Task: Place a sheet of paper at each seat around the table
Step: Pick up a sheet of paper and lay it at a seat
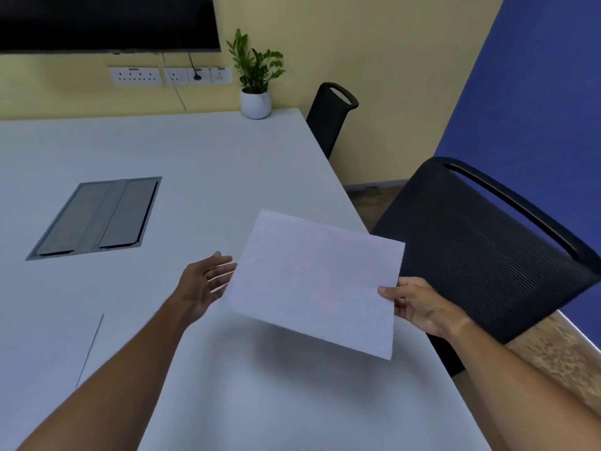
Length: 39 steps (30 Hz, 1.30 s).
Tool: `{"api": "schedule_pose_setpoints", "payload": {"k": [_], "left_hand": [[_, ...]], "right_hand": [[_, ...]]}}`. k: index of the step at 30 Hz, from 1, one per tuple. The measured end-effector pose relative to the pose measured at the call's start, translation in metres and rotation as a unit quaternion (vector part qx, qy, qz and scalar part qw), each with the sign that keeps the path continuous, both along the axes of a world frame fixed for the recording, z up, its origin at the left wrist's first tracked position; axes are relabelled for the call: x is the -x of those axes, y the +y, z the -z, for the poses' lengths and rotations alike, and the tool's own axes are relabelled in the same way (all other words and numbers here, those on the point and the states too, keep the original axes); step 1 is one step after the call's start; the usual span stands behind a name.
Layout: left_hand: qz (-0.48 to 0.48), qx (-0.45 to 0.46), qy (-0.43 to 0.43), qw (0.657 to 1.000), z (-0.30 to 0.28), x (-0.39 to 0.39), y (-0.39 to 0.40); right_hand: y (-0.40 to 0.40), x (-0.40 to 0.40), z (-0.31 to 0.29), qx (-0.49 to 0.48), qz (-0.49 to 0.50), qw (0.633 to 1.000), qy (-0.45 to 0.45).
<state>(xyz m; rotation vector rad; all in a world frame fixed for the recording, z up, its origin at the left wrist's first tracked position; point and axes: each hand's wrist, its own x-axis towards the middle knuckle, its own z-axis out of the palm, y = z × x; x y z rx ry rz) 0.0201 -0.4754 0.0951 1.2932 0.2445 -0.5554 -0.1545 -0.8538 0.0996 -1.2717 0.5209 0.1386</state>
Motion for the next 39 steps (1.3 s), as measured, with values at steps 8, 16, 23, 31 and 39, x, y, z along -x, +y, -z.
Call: {"api": "schedule_pose_setpoints", "payload": {"k": [8, 16, 23, 31, 39], "left_hand": [[-0.030, -0.159, -0.028, 0.986, 0.033, 0.038, -0.033], [-0.110, -0.213, -0.004, 0.971, 0.065, 0.046, -0.047], [-0.147, -0.250, 0.021, 0.957, 0.097, 0.025, -0.052], [-0.151, -0.328, 0.028, 0.932, 0.128, 0.009, -0.055], [-0.124, -0.388, 0.025, 0.913, 0.139, 0.007, -0.062]], "right_hand": [[-0.040, -0.032, 0.031, 0.011, -0.086, 0.995, 0.056], [-0.039, -0.056, 0.066, 0.076, -0.044, 0.993, 0.074], [-0.020, -0.085, 0.099, 0.128, 0.013, 0.985, 0.117], [-0.008, -0.100, 0.136, 0.221, 0.055, 0.957, 0.180], [-0.009, -0.104, 0.147, 0.295, 0.083, 0.929, 0.208]]}}
